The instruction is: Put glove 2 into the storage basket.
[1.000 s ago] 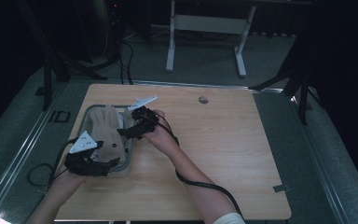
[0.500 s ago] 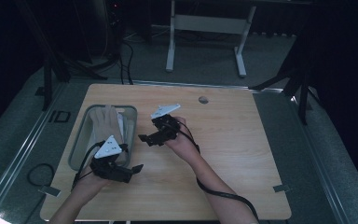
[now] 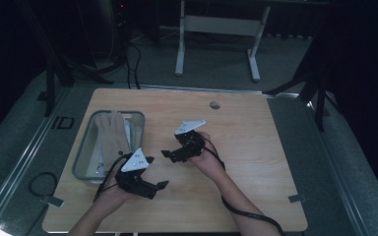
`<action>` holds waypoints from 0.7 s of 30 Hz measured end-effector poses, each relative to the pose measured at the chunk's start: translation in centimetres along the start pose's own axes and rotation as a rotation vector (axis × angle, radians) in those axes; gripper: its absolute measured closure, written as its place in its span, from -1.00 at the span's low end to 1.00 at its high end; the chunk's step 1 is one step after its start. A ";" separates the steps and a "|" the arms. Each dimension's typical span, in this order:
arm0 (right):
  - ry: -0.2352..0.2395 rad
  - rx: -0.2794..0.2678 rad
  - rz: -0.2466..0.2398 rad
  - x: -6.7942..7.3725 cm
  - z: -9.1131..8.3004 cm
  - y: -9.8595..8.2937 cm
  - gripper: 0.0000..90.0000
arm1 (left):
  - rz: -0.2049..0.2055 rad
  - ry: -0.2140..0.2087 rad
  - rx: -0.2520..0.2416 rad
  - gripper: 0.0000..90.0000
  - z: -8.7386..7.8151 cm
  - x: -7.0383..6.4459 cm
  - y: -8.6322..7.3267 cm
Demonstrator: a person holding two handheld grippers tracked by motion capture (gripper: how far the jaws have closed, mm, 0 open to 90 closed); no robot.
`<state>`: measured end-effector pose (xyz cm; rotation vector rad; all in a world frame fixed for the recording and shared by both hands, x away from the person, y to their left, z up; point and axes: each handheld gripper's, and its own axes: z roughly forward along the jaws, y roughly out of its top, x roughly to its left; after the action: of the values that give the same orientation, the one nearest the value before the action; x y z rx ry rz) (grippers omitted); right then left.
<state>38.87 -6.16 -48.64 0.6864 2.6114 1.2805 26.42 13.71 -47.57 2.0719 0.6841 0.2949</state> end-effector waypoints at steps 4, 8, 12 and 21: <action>-0.005 0.003 0.001 -0.2 -0.4 -1.1 -0.66 | 0.009 -0.012 -0.014 -0.83 0.7 -0.4 -0.1; -0.005 0.008 0.007 -0.3 -0.8 -2.5 -0.67 | 0.015 -0.032 -0.010 -0.83 1.6 -0.7 -0.4; -0.009 0.014 0.010 -0.4 -1.1 -3.9 -0.67 | 0.031 -0.045 0.005 -0.83 2.6 -1.2 -0.7; -0.028 -0.019 0.009 -0.3 -1.8 -6.8 -0.69 | 0.076 -0.101 0.029 -0.82 4.8 -2.1 -1.3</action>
<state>36.27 -11.25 -52.84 0.7091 2.5728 1.2874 26.43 9.80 -51.18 2.1277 0.5524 0.2224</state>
